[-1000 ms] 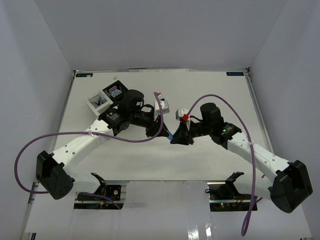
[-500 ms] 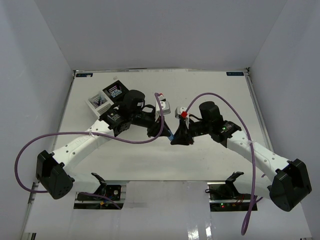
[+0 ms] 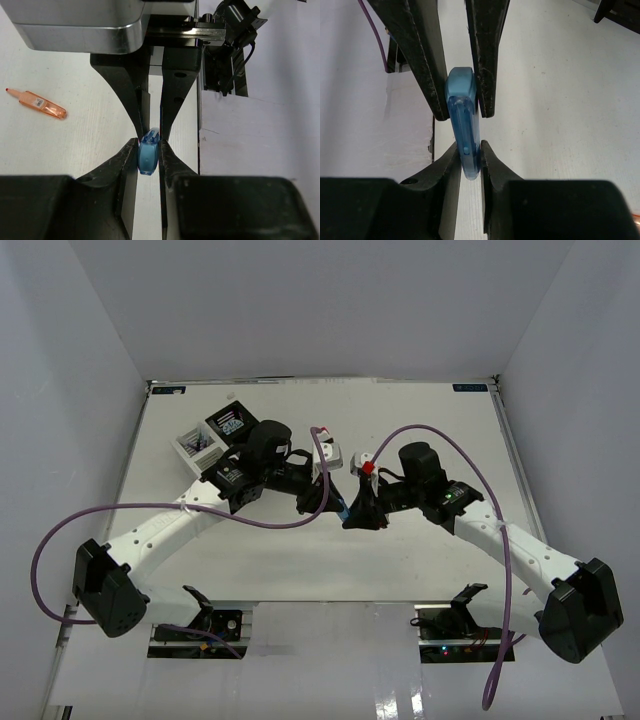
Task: Sort the stationery into containers
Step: Close the pen cap on the pen.
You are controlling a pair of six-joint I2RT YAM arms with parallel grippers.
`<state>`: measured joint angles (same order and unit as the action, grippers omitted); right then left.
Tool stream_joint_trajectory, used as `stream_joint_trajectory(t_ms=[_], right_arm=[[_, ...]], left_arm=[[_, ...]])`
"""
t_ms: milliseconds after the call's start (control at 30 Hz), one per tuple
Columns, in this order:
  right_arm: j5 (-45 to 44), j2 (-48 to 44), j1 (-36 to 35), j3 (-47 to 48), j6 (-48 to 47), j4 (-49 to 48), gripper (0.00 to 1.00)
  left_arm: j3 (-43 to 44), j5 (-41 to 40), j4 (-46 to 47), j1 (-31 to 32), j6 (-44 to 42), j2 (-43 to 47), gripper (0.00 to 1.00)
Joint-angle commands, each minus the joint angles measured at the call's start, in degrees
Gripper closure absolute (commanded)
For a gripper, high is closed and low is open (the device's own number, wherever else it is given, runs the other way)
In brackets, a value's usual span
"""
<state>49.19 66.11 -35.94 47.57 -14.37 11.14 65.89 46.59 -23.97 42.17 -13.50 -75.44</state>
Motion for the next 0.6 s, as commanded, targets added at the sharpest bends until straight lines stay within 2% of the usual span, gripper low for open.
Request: stream_joint_trajectory(t_ms=[0,133,400,567], right_arm=[[-0.3,-2.6,0.7,6.6,0.5,-14.0,0.92],[0.8,-2.5,0.7,5.3,0.1,-13.9,0.92],[2.8,-3.1,0.8,2.4,-1.2,-13.7,0.92],[2.8,-3.4,0.7,2.3,-3.4,-11.6,0.92]], left_arm=[[-2.9,4.3,-6.1,4.0,-0.4,-0.4,0.89],[-2.2,3.7,-6.1,3.9,-0.3,-0.2,0.83],[-1.7,3.1,-6.5,4.0,-0.4,0.4,0.83],[-0.8,0.9,-7.5,4.0,0.3,-0.2,0.75]])
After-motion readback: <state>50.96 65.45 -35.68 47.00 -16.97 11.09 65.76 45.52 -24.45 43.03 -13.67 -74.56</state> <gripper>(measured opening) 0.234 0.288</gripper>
